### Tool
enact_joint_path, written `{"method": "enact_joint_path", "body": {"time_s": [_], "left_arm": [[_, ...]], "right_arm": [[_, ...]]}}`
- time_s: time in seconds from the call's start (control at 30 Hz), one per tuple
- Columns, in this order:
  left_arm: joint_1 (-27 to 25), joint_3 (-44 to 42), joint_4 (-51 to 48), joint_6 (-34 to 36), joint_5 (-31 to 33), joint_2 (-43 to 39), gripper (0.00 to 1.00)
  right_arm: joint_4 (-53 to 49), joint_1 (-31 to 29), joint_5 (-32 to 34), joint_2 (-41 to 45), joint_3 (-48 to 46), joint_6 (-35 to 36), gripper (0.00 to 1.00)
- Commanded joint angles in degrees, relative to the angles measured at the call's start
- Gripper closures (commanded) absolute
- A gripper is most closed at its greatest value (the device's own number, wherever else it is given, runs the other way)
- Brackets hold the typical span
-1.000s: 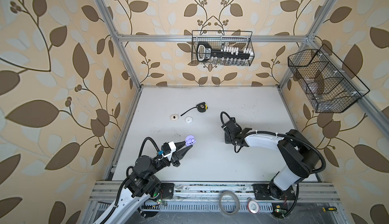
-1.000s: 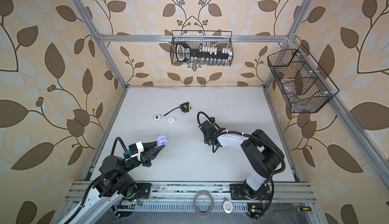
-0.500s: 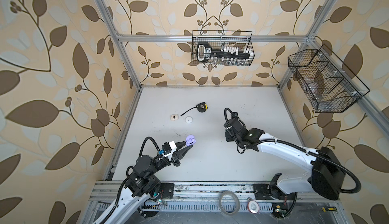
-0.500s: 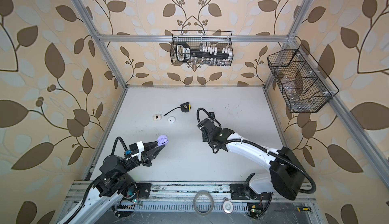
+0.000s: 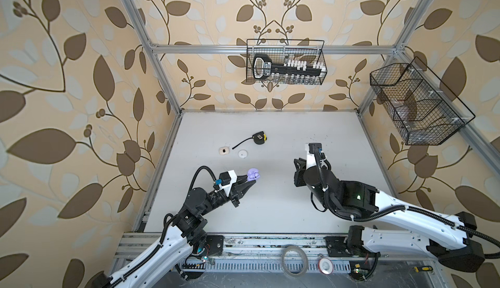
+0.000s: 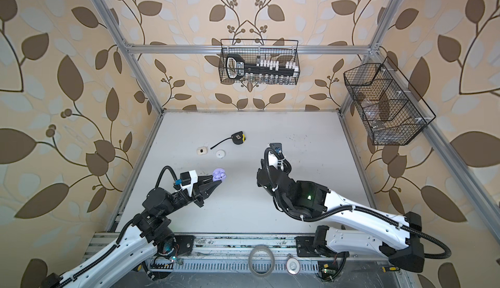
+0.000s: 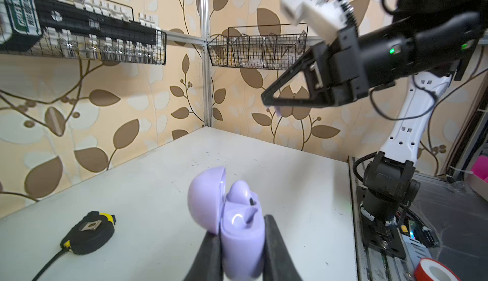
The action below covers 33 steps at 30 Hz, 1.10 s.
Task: Insert the wireless bluetooth earbuds into the charging case
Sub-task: 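Lift the second earbud and carry it to the case in the left gripper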
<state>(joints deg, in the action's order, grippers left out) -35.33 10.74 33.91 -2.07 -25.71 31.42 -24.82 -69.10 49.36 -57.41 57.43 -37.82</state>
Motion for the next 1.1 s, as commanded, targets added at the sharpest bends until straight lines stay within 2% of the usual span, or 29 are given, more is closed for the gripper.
{"method": "enact_joint_path", "body": {"time_s": [0.0, 0.17, 0.3, 0.53, 1.07], "left_arm": [[-0.53, 2.00, 14.13, -4.46, -2.76, 3.18, 1.00], [-0.62, 1.47, 19.19, -5.10, -1.20, 7.70, 1.00], [-0.88, 1.40, 24.14, -7.43, -0.57, 11.91, 1.00], [-1.67, 1.34, 28.84, -10.06, 1.30, 15.44, 1.00], [-3.87, 1.74, 28.78, -8.72, 3.13, 16.74, 1.00]], "right_arm": [[6.84, -4.12, 8.19, 0.56, -0.42, 2.64, 0.92], [15.00, -10.15, 11.76, -1.25, -1.06, 6.60, 0.93], [20.96, -12.49, 11.18, -4.54, -0.84, 9.12, 0.93], [23.24, -12.91, 8.41, -9.54, 0.84, 9.18, 0.93], [27.99, -13.15, 4.29, -10.80, -1.08, 9.80, 0.94]]}}
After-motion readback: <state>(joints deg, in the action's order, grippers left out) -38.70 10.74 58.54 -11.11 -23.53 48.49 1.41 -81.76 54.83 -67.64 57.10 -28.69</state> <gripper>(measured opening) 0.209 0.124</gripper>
